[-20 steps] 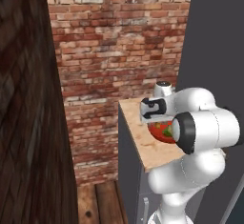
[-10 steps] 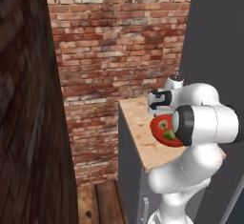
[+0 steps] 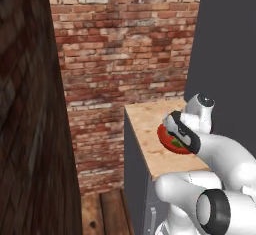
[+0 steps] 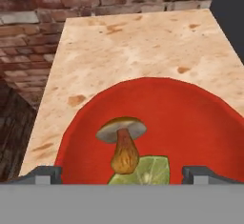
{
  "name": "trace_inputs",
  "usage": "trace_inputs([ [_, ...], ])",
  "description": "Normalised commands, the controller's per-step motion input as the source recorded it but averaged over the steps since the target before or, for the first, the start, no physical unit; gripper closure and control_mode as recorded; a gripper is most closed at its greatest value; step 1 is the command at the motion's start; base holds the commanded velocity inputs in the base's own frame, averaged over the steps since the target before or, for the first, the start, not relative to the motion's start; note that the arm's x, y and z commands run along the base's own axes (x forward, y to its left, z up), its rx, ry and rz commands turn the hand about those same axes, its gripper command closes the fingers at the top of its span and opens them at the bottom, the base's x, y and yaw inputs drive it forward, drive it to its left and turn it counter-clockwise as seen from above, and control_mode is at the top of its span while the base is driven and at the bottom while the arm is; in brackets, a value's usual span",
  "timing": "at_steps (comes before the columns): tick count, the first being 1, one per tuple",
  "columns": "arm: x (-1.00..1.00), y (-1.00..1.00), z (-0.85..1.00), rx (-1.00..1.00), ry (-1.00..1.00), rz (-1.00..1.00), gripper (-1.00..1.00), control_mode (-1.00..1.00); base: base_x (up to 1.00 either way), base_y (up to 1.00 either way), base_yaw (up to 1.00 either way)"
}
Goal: Take the cucumber, mushroom, and lemon wedge from the freezer and place them in the bowl on the counter.
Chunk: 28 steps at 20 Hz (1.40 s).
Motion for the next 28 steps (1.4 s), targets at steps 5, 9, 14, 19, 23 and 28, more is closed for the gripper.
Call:
trace_inputs([
  [5,-0.40,0.44,1.00,-0.04,-0.16,0.00,-1.00,-1.00,0.00,0.00,0.00],
  [9,-0.38,0.23,1.00,-0.04,-0.01,0.00,-1.00,-1.00,0.00,0.00,0.00],
  [14,-0.38,0.02,1.00,-0.03,0.03,0.00,-1.00,-1.00,0.00,0.00,0.00],
  [19,-0.52,0.00,1.00,-0.02,0.16,0.00,-1.00,-1.00,0.00,0.00,0.00],
  [23,-0.82,0.00,0.93,0.00,0.17,0.00,-1.00,-1.00,0.00,0.00,0.00],
  [28,-0.91,0.03,0.76,0.00,0.18,0.00,-1.00,-1.00,0.00,0.00,0.00],
])
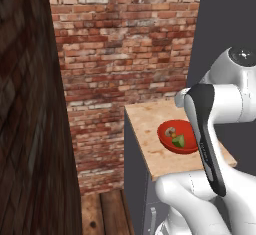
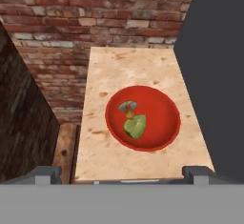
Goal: Take the cucumber, mushroom, and lemon wedge from the freezer and place them in the bowl on the counter.
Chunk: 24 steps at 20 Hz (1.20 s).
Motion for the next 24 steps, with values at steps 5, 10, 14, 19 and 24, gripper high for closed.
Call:
trace_inputs([
  [5,-1.00,0.00,0.21,0.00,0.03,0.00,-1.00,-1.00,0.00,0.00,0.00],
  [10,-1.00,0.06,-0.04,0.00,0.00,0.00,-1.00,-1.00,0.00,0.00,0.00],
  [14,-0.48,0.04,-0.01,0.00,-0.02,0.00,-1.00,-1.00,0.00,0.00,0.00],
  [19,-0.02,0.00,0.00,0.00,0.00,0.00,-1.00,-1.00,0.00,0.00,0.00],
  [24,0.07,0.00,0.00,0.00,0.04,0.00,-1.00,-1.00,0.00,0.00,0.00],
])
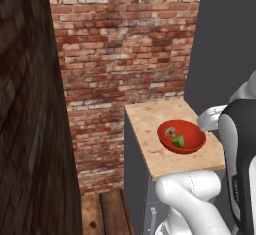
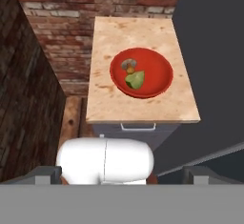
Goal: Take the cucumber, mushroom, and lemon wedge from the freezer and place them in the bowl on the counter.
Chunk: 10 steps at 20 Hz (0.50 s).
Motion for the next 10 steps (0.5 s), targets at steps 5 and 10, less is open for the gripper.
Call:
trace_inputs([
  [5,0.01,0.00,0.00,0.00,0.02,0.00,-1.00,-1.00,0.00,0.00,0.00],
  [10,0.02,0.00,0.00,0.00,0.00,0.00,-1.00,-1.00,0.00,0.00,0.00],
])
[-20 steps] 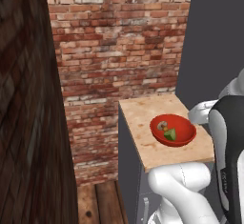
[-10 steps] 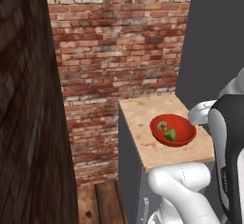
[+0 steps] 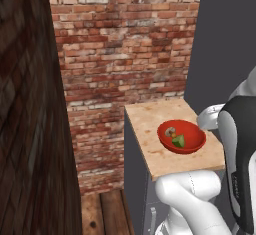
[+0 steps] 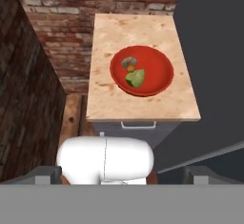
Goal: Take the cucumber, mushroom, and lemon wedge from the freezer and place them in the bowl on the counter.
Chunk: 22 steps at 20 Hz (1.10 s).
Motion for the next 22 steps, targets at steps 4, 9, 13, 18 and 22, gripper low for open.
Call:
trace_inputs([
  [4,0.00,0.00,0.00,0.00,0.02,0.00,-1.00,1.00,-0.01,0.00,0.00],
  [9,0.00,0.00,0.00,0.00,0.00,0.00,-1.00,1.00,-0.64,0.06,0.00],
  [13,0.00,0.00,0.00,0.00,0.00,0.00,-1.00,1.00,-1.00,0.11,0.00],
  [18,0.00,0.00,0.00,0.00,0.00,0.00,-1.00,1.00,-1.00,0.02,0.00],
  [22,0.00,0.00,0.00,0.00,0.00,0.00,-1.00,1.00,-1.00,-0.13,0.00],
])
